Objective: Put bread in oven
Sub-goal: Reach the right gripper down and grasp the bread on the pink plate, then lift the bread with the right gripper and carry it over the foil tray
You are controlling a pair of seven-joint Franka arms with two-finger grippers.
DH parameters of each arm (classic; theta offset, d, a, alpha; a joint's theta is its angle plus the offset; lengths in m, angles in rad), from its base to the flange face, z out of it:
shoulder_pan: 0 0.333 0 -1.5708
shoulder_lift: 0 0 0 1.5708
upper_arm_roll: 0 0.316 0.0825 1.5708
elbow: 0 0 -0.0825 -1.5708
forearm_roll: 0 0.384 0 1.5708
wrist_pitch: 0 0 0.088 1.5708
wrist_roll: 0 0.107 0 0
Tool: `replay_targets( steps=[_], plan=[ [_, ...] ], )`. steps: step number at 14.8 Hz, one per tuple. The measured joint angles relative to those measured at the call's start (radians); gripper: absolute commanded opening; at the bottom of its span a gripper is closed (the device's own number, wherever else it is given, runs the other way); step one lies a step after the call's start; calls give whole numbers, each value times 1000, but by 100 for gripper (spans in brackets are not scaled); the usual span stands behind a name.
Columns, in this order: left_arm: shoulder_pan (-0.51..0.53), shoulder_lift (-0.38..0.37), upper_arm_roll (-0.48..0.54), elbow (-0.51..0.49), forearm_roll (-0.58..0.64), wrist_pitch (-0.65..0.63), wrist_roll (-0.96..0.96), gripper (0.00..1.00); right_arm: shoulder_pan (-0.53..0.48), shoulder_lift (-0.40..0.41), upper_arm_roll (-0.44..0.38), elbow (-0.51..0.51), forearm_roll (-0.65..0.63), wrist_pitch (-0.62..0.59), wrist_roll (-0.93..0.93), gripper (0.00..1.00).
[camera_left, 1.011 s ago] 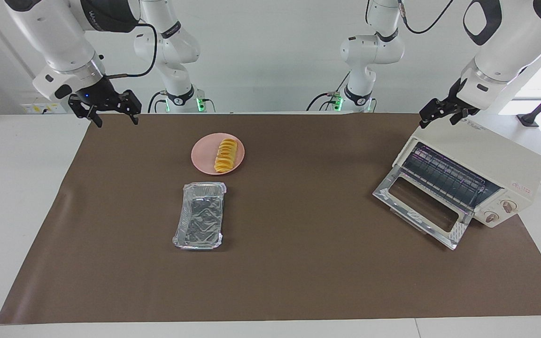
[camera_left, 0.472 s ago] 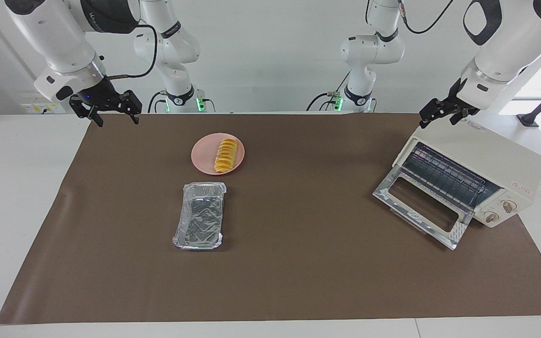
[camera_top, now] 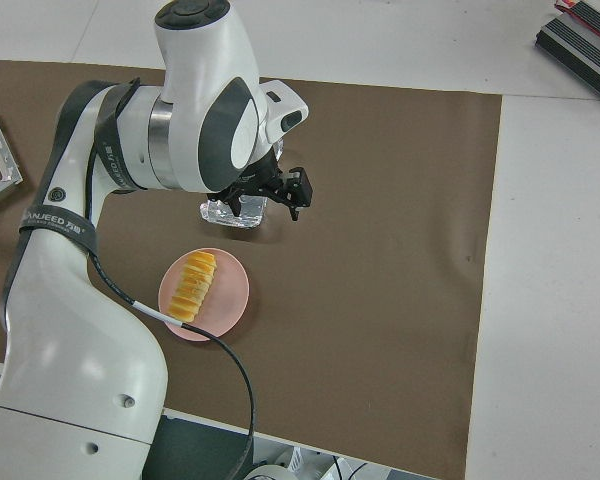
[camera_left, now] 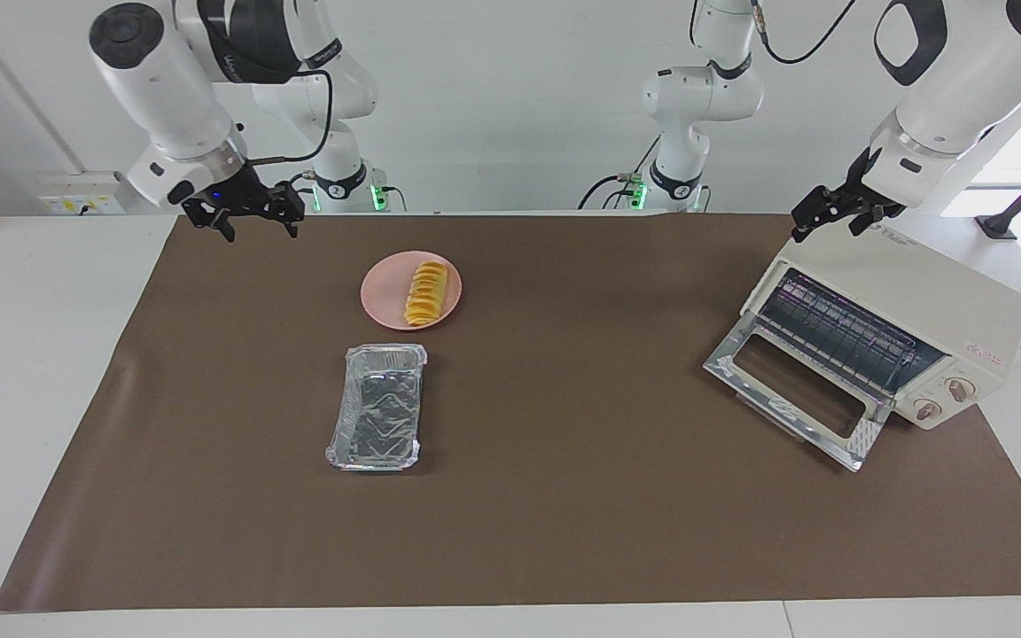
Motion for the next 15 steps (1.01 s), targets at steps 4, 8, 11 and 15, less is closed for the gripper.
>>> replay_targets(
  steps=[4, 8, 11, 15],
  plan=[
    [0, 0, 0, 0, 0, 0, 0, 100, 179, -80, 8, -194, 0, 142, 236, 100],
    [0, 0, 0, 0, 0, 0, 0, 100, 284, -67, 10, -355, 0, 353, 383, 100],
    [0, 0, 0, 0, 0, 0, 0, 100, 365, -14, 9, -437, 1, 502, 506, 100],
    [0, 0, 0, 0, 0, 0, 0, 100, 407, 97, 9, -456, 1, 651, 589, 100]
  ],
)
